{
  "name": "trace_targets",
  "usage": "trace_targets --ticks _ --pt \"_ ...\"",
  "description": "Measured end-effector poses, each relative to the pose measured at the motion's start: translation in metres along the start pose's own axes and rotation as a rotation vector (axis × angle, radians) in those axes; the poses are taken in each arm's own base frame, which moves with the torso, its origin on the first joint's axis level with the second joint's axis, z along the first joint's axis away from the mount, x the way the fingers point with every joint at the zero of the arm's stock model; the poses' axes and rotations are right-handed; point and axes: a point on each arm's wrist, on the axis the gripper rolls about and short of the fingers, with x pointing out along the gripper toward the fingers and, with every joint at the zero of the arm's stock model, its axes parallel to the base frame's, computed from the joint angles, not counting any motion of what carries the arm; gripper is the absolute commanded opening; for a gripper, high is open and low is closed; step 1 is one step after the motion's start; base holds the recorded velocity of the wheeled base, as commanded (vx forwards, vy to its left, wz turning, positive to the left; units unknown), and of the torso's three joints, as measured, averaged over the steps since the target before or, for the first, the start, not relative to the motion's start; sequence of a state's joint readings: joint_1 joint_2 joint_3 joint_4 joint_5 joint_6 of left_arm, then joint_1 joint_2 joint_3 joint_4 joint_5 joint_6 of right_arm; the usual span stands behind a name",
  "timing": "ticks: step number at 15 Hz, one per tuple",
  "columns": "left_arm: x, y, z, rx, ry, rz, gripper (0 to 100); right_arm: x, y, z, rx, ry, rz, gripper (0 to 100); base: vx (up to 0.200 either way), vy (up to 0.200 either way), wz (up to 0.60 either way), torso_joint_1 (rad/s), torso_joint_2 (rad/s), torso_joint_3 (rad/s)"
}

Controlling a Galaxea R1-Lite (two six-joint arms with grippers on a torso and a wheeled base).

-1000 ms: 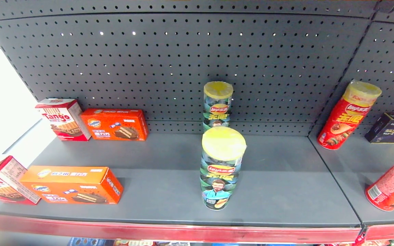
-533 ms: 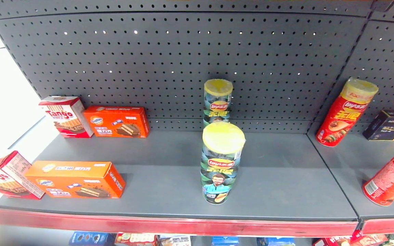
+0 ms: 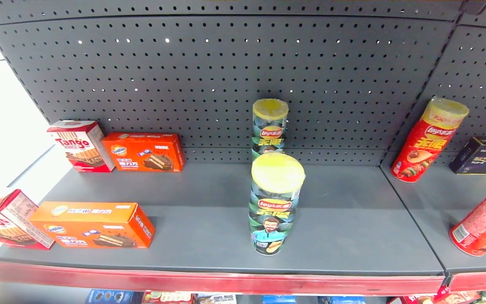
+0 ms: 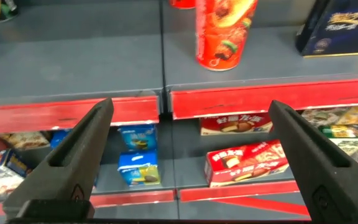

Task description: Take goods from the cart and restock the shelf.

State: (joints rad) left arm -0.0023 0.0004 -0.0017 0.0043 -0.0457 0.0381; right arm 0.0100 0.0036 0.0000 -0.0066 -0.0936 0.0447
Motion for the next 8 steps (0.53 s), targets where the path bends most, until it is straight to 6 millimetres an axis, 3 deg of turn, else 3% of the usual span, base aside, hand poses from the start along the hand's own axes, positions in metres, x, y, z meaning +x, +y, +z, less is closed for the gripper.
trace_targets --ticks 8 --pt "0.0 0.0 0.0 0.001 0.0 -0.001 100 0.0 0.0 -0.0001 0.0 0.001 -0.001 100 0.0 0.0 0.0 0.0 0.0 0.0"
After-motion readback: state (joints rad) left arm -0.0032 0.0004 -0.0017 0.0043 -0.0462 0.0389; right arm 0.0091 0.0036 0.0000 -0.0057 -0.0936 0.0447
